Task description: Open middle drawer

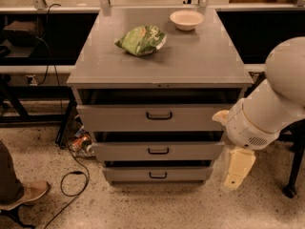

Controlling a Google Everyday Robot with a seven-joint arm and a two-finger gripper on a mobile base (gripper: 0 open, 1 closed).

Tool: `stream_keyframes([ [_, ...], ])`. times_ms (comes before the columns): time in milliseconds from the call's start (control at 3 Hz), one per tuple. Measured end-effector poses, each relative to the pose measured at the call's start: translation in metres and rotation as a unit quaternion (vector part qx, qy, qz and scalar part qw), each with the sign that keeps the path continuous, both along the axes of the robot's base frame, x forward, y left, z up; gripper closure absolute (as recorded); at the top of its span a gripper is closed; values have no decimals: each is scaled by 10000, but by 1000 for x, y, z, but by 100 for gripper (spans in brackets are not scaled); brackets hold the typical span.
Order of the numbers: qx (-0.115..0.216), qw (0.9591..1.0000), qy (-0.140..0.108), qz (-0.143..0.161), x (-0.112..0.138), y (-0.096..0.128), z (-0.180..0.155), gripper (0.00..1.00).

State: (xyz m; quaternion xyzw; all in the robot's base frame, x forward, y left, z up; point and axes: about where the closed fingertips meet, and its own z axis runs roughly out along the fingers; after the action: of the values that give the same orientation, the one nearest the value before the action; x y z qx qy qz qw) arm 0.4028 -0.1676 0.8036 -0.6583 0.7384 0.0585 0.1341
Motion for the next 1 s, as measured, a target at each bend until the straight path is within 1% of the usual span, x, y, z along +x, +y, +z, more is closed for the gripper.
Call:
stream_keyframes([
  [333, 132, 9990, 201, 381, 16, 13, -77, 0],
  [667, 296, 9974, 374, 541, 26, 22, -128, 0],
  [1000, 296, 9974, 373, 543, 26, 22, -128, 0],
])
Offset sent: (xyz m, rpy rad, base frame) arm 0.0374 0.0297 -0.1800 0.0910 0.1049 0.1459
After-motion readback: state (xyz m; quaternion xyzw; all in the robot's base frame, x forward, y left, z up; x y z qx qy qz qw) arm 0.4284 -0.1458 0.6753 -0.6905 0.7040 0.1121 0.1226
